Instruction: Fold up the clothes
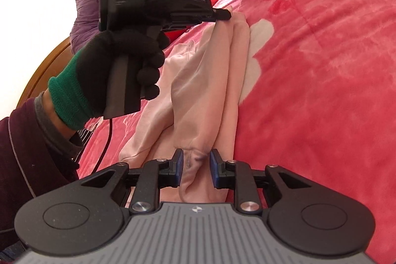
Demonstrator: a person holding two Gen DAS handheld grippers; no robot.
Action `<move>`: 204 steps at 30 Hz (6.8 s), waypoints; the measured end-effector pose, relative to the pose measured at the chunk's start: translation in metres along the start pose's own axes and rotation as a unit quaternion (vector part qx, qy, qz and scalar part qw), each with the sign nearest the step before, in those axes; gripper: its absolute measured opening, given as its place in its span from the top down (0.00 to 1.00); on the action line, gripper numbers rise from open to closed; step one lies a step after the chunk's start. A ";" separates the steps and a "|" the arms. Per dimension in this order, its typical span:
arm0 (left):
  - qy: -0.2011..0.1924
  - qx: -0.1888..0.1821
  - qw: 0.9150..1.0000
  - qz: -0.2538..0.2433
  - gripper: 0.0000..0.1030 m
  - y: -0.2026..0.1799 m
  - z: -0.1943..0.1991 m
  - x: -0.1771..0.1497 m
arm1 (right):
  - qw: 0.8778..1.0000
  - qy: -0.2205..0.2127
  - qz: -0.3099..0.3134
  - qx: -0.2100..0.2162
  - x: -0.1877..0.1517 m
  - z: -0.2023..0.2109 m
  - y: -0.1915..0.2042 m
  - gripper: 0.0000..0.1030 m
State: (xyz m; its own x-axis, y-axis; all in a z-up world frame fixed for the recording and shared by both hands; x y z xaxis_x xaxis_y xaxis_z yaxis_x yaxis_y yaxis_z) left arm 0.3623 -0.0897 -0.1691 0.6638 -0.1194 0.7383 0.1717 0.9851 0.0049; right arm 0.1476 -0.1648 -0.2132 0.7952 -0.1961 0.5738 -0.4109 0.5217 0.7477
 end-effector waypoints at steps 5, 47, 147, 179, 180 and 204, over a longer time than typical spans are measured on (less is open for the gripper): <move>-0.011 -0.011 0.999 0.040 0.88 0.017 0.008 0.015 | 1.000 0.003 0.003 0.001 -0.003 0.001 0.003 0.75; 0.088 -0.081 0.947 0.300 0.69 0.077 0.087 -0.108 | 0.996 -0.040 0.074 -0.029 -0.006 0.016 0.023 0.73; -0.083 0.035 0.948 -0.306 0.43 0.036 0.204 -0.228 | 0.844 0.090 0.469 -0.243 -0.077 0.028 0.081 0.52; -0.028 0.034 0.998 -0.054 0.97 0.079 0.156 -0.183 | 0.907 0.045 0.360 -0.216 -0.055 0.024 0.055 0.55; -0.024 0.033 0.997 -0.061 0.97 0.076 0.150 -0.189 | 0.908 0.044 0.358 -0.215 -0.055 0.024 0.054 0.55; -0.159 0.157 0.830 -0.512 0.45 0.031 0.183 -0.257 | 0.739 0.164 0.591 -0.277 -0.093 -0.001 0.054 0.55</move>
State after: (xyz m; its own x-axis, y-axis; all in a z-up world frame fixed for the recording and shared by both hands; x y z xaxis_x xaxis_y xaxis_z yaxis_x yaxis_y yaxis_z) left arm 0.0638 -0.0062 -0.2349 0.0530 -0.9236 0.3796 0.2949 0.3776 0.8777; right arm 0.0517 -0.1172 -0.2266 0.1289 0.8343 0.5360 -0.7316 0.4449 -0.5166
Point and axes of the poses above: each gripper's, at about its wrist camera, not at the fingertips, and z roughly against the way its jaws point, y to its left, x to its top, the point moved 10 cm from there along -z, roughly the way its jaws point, and after that the axes turned 12 degrees about x, right-handed, at the moved point
